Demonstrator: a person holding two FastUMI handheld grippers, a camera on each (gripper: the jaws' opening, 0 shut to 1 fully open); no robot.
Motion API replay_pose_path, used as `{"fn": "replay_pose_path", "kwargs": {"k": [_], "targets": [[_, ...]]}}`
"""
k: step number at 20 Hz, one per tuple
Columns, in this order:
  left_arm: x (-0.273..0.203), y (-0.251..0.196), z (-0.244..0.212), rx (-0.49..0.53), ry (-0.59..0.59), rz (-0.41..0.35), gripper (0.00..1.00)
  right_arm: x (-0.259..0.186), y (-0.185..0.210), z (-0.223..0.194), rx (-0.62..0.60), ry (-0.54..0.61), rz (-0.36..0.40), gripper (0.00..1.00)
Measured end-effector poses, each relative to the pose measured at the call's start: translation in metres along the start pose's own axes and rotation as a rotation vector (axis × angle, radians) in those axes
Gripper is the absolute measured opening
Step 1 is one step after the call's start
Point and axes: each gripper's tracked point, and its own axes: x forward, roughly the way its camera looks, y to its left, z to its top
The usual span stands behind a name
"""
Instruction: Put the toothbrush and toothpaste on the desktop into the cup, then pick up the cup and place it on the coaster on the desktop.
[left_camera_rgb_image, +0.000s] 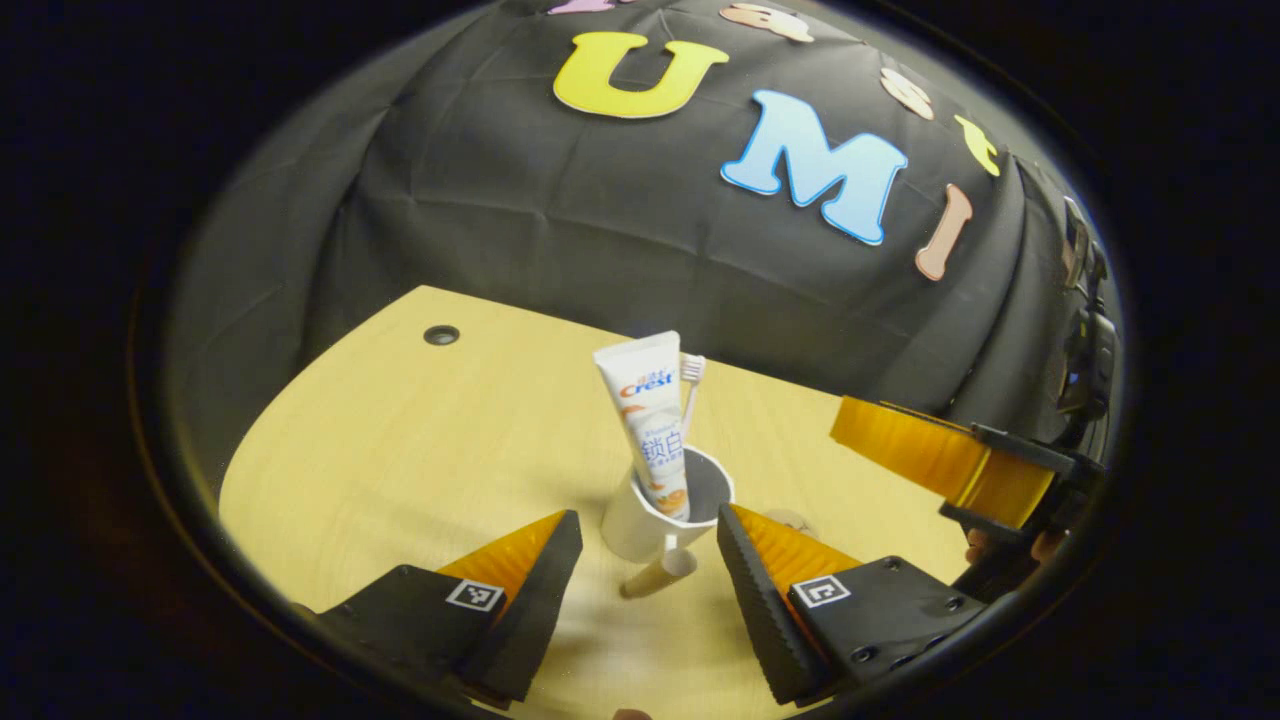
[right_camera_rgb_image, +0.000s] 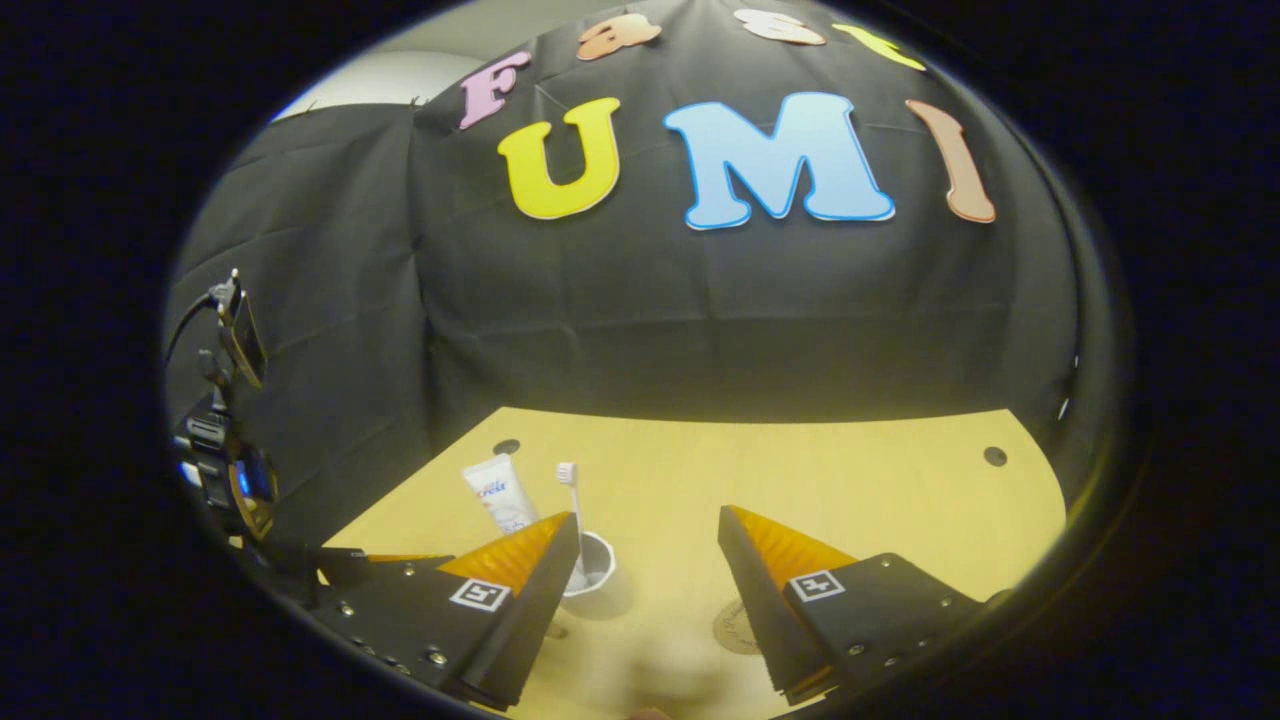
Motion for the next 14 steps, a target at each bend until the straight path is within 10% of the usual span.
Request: {"fn": "replay_pose_path", "kwargs": {"k": [14], "targets": [[0.032,-0.027,-0.04,0.151,0.21,0.007,0.89,-0.049,-0.079,-0.011,0.148,0.002,-0.082,0.86]]}}
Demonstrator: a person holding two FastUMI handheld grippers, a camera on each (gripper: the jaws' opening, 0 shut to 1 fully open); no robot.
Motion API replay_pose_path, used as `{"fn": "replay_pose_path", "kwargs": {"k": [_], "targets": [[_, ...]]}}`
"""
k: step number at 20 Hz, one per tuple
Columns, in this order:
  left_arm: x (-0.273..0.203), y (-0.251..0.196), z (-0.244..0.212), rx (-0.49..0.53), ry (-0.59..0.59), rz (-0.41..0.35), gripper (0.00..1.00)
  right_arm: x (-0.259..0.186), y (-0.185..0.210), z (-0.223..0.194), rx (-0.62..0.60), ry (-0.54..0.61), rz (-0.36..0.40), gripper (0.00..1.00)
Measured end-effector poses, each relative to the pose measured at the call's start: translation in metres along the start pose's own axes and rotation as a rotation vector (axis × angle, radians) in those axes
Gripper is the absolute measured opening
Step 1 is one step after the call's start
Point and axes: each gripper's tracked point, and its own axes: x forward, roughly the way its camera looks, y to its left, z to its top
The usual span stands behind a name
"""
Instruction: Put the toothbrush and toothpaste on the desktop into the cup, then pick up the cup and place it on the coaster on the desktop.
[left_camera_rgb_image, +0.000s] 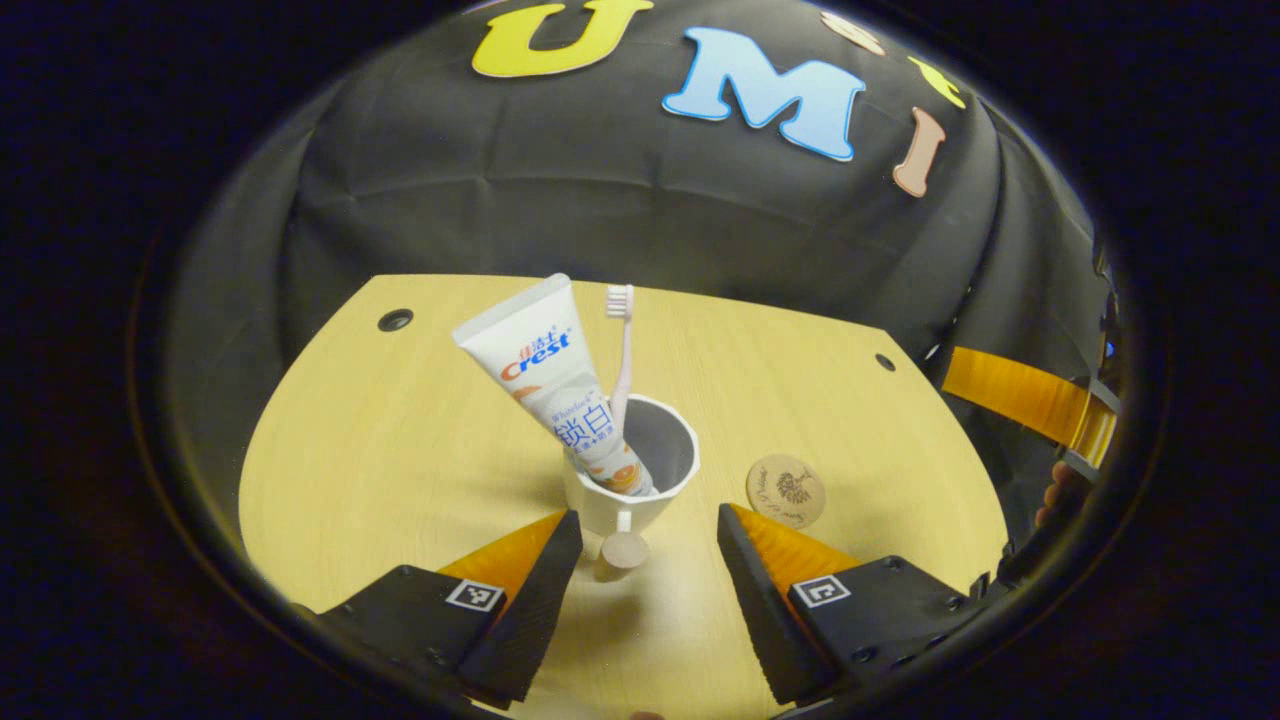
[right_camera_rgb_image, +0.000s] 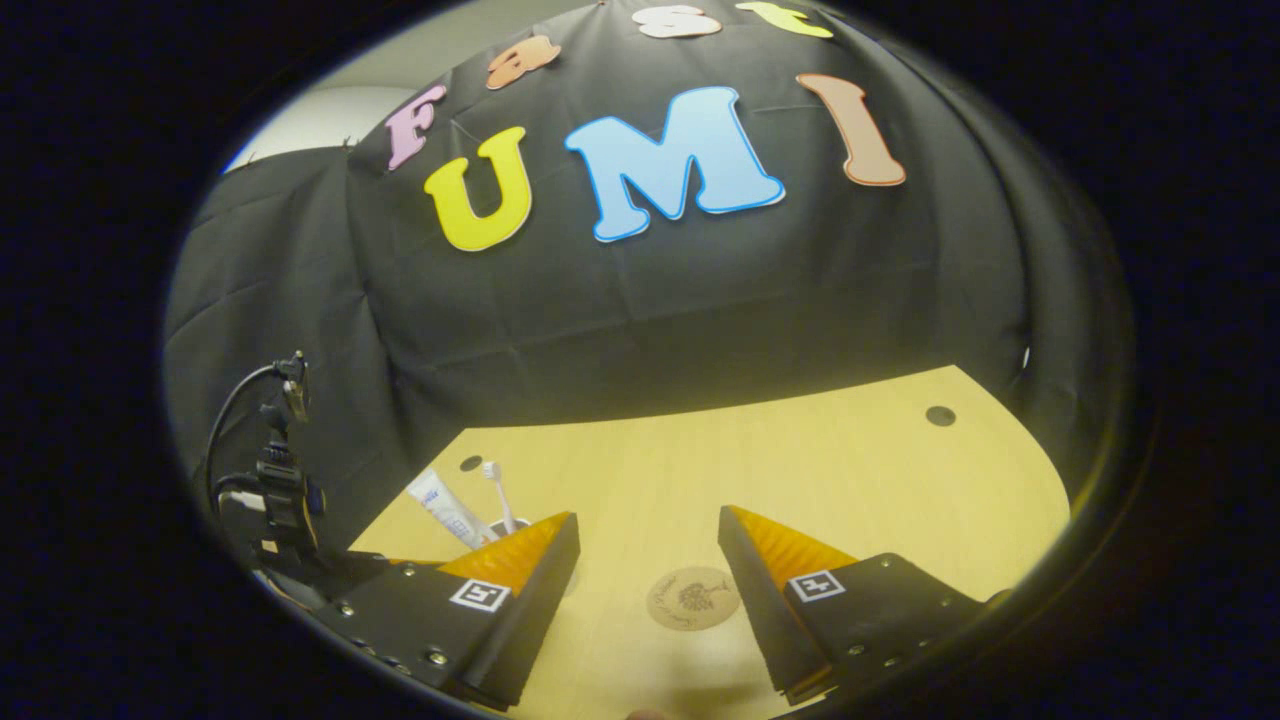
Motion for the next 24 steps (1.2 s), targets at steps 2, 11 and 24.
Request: {"fn": "replay_pose_path", "kwargs": {"k": [2,11,24], "targets": [[0.006,0.004,-0.007,0.013,0.047,0.016,0.89,0.001,-0.009,-0.003,0.005,0.002,-0.013,0.86],[0.027,0.015,-0.023,0.023,0.207,0.041,0.89,0.0,-0.03,-0.018,0.059,0.04,-0.036,0.86],[0.051,0.023,-0.028,0.049,0.279,0.064,0.63,0.005,-0.043,-0.024,0.095,0.072,-0.054,0.86]]}}
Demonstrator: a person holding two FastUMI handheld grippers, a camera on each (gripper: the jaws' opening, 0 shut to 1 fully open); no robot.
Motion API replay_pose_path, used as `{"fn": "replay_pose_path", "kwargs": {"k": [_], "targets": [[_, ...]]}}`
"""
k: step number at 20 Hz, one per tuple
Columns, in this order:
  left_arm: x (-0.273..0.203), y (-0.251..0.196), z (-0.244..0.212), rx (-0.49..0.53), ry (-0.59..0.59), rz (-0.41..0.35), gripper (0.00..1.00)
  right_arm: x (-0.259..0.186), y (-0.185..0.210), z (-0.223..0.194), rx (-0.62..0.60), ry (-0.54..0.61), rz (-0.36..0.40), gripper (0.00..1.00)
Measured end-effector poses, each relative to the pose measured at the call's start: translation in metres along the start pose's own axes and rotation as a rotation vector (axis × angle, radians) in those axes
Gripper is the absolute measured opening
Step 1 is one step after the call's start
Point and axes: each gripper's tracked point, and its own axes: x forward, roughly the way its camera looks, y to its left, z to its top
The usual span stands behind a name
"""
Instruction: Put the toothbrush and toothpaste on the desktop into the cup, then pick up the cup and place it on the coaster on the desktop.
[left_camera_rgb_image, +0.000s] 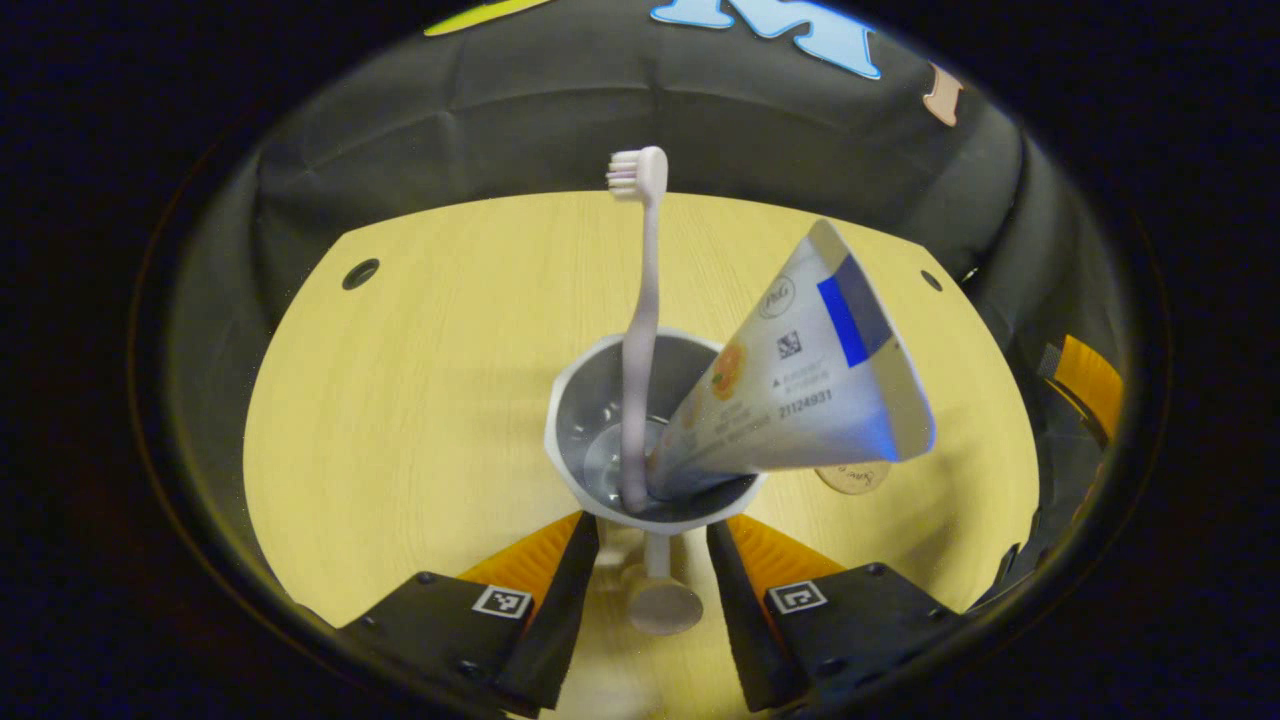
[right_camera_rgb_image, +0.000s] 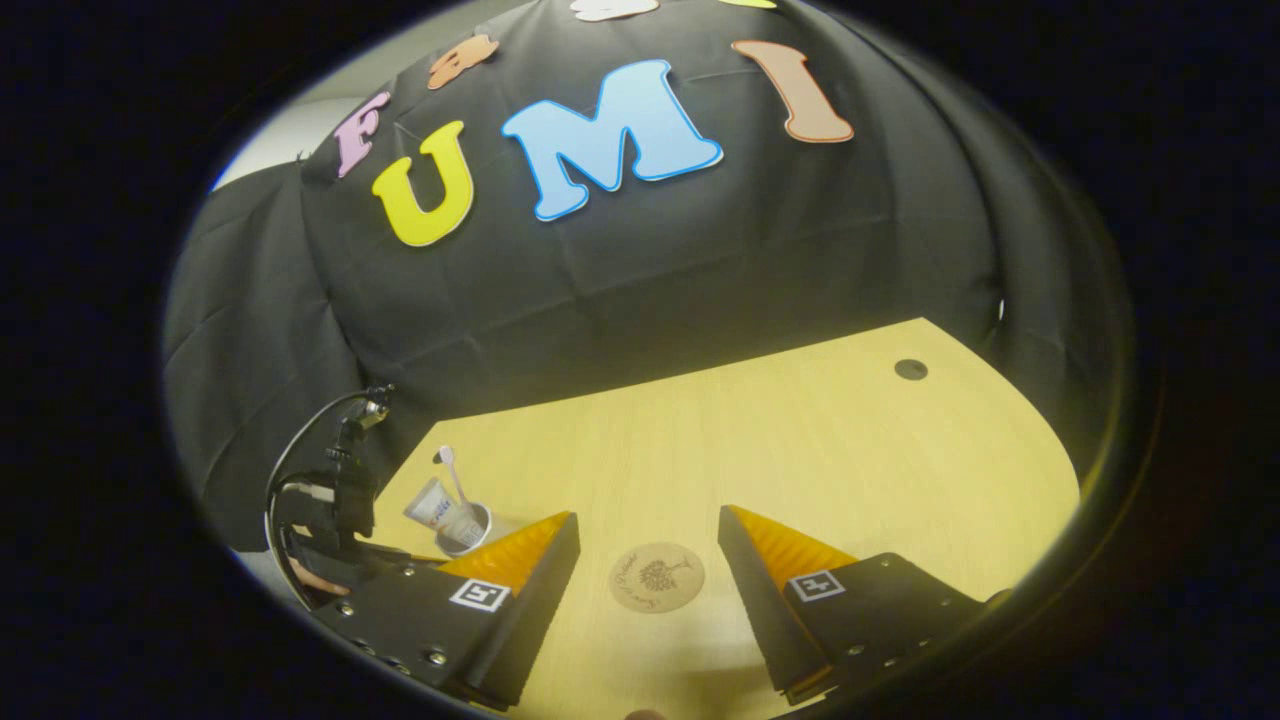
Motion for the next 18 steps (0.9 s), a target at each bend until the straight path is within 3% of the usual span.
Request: {"fn": "replay_pose_path", "kwargs": {"k": [2,3,5,7,8,10,11,12,17,18], "targets": [[0.002,-0.001,-0.003,-0.002,0.009,0.004,0.55,0.0,-0.002,-0.001,0.012,0.006,-0.002,0.86],[0.001,-0.001,-0.004,-0.001,0.016,0.006,0.6,0.0,-0.002,-0.001,0.017,0.008,-0.002,0.86],[0.002,0.0,-0.005,0.007,0.025,0.014,0.47,0.0,-0.003,-0.002,0.021,0.01,-0.005,0.86],[0.0,0.006,-0.005,0.021,0.029,0.043,0.53,-0.001,-0.004,-0.003,0.019,0.015,-0.008,0.86],[-0.001,0.006,-0.004,0.038,0.036,0.047,0.43,0.0,-0.004,-0.004,0.02,0.018,-0.008,0.86],[-0.002,0.005,-0.002,0.048,0.039,0.054,0.41,-0.001,-0.004,-0.005,0.023,0.022,-0.007,0.86],[0.0,0.004,-0.005,0.053,0.04,0.056,0.34,0.0,-0.004,-0.006,0.022,0.023,-0.007,0.86],[0.001,0.003,-0.004,0.048,0.035,0.057,0.41,0.0,-0.005,-0.006,0.021,0.024,-0.007,0.86],[-0.002,-0.006,0.004,0.044,-0.002,0.057,0.4,-0.003,-0.012,-0.005,0.026,0.025,-0.016,0.86],[0.001,-0.008,0.006,0.049,-0.004,0.056,0.35,-0.003,-0.013,-0.004,0.028,0.023,-0.018,0.86]]}}
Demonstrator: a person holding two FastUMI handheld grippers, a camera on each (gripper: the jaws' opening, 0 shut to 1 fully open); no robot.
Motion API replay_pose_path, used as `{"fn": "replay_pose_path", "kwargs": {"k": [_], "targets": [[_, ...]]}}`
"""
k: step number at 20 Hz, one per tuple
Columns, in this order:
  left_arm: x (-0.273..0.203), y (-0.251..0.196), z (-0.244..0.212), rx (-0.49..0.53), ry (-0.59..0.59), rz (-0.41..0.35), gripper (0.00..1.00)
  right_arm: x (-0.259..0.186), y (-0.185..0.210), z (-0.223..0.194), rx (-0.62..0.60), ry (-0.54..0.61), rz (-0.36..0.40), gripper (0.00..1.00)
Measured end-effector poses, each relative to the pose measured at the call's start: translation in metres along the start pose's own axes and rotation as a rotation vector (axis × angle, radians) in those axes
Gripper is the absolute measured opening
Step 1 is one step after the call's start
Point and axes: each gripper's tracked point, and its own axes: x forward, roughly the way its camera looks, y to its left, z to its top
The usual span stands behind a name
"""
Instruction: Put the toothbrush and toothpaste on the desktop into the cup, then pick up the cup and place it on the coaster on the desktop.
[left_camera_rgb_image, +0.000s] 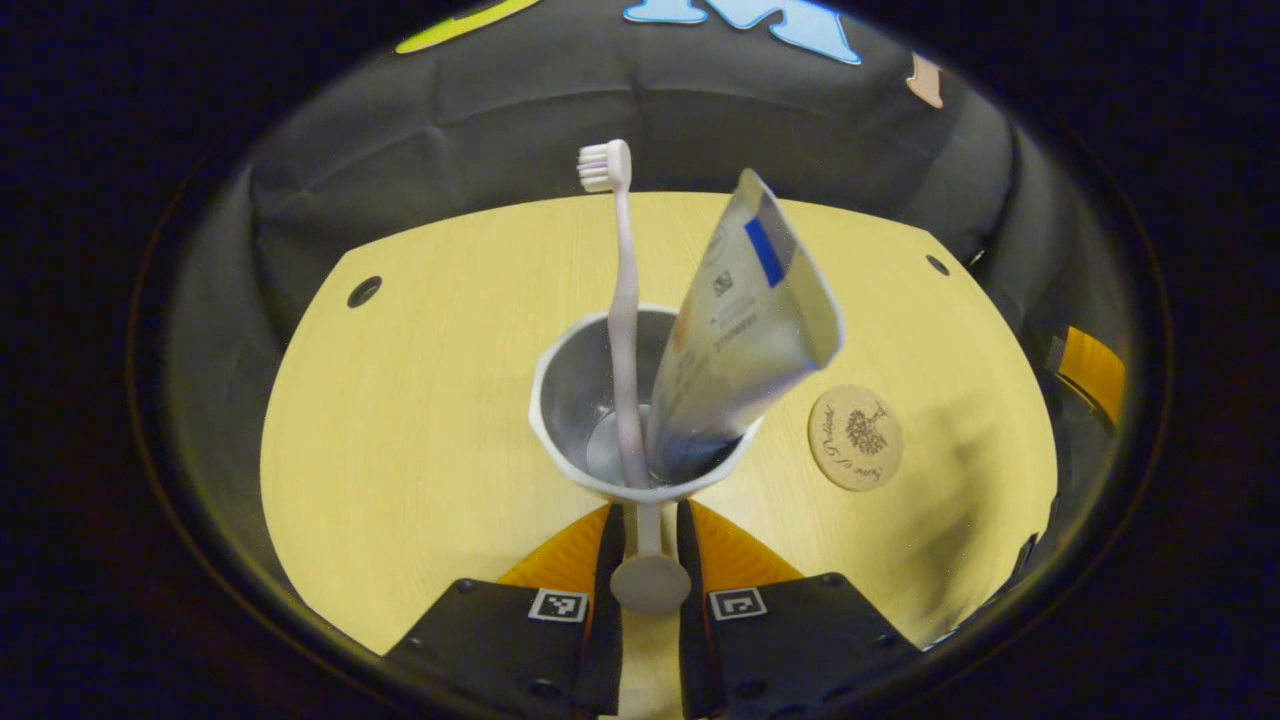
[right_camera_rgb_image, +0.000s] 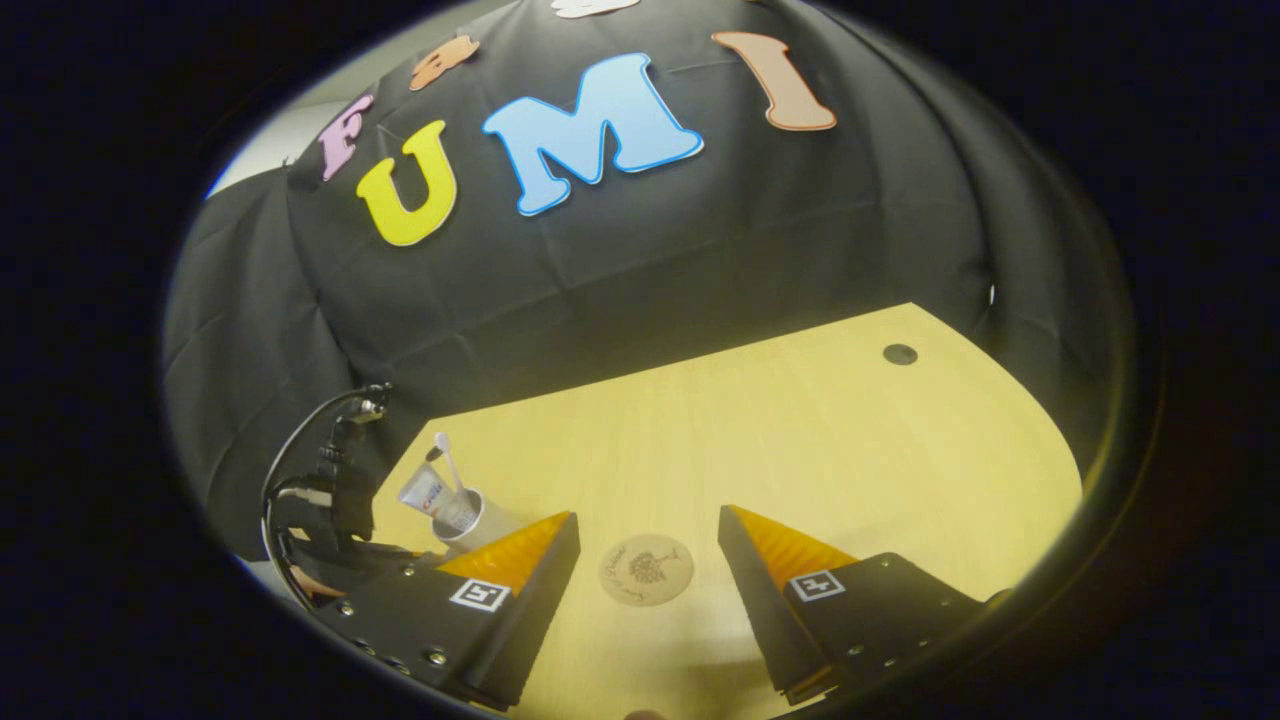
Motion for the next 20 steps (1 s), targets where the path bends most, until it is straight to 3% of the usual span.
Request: {"fn": "replay_pose_path", "kwargs": {"k": [2,12,20], "targets": [[0.0,-0.008,-0.004,0.009,0.003,0.0,0.29,-0.001,-0.003,0.001,0.008,-0.001,-0.003,0.86],[-0.008,-0.077,0.016,0.112,-0.066,-0.065,0.29,-0.018,-0.029,0.002,0.026,-0.017,-0.029,0.86],[0.009,-0.135,0.018,0.14,-0.046,-0.137,0.3,-0.038,-0.058,0.0,0.039,-0.026,-0.065,0.86]]}}
